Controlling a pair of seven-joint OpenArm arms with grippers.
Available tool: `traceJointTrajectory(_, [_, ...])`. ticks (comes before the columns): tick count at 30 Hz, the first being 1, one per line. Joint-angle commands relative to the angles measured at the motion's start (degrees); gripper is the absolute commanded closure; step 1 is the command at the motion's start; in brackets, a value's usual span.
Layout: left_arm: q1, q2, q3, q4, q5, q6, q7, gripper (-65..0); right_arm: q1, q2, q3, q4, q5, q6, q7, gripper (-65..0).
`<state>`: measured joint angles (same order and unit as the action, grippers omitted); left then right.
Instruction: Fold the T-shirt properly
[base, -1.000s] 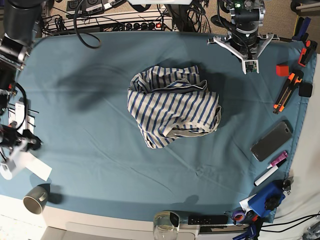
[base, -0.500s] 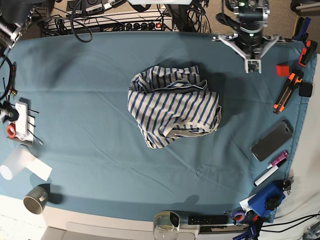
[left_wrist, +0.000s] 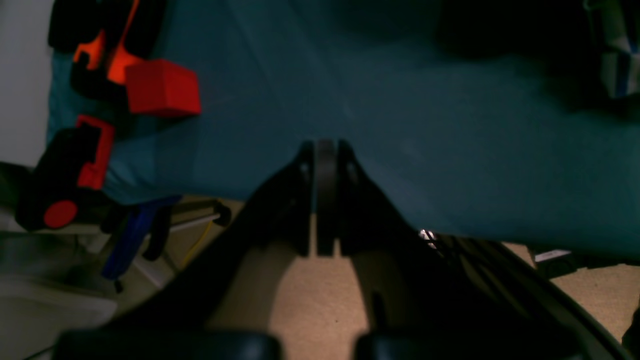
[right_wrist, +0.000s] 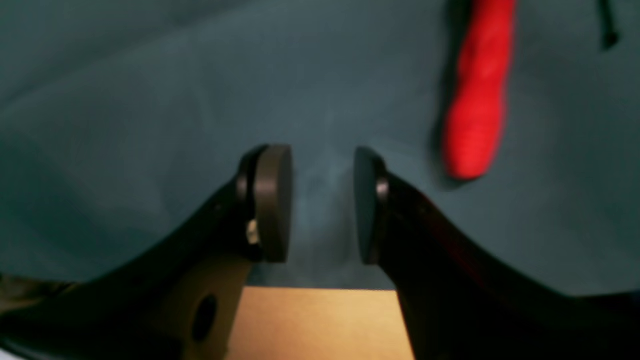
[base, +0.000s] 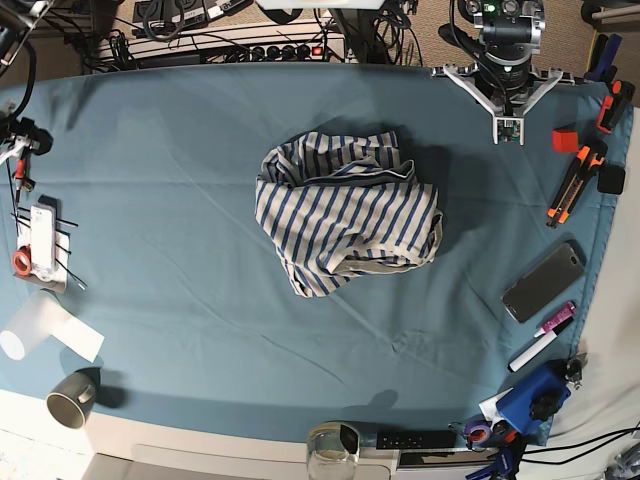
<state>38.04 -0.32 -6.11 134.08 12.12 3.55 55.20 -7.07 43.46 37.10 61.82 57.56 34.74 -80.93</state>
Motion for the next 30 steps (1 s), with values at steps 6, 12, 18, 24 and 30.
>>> traceJointTrajectory(6, [0.2,-0.04,-0.04,0.92,0.17,0.22,-1.22,0.0,-1.51,2.08,0.52,4.39,12.09,1.44,0.93,-21.1])
traceJointTrajectory(12, [0.2,-0.04,-0.02,0.92,-0.02,0.22,-1.25,0.0,-1.51,1.75,0.52,14.71,24.68,4.07,0.93,-21.1])
traceJointTrajectory(18, [0.17,-0.04,-0.04,0.92,0.0,0.22,-1.29,0.0,-1.99,-4.92,0.57,30.18,25.09,4.28,0.93,-21.1])
traceJointTrajectory(24, [0.04,-0.26,-0.02,0.92,-0.07,0.2,-2.71,0.0,-7.54,-14.4,0.57,41.4,24.92,5.26,0.93,-21.1])
traceJointTrajectory(30, [0.09,-3.85,-0.04,0.92,-2.8,-2.91,-2.51,0.0,-14.16,-20.04,1.95,47.8,24.92,5.26,0.93,-21.1])
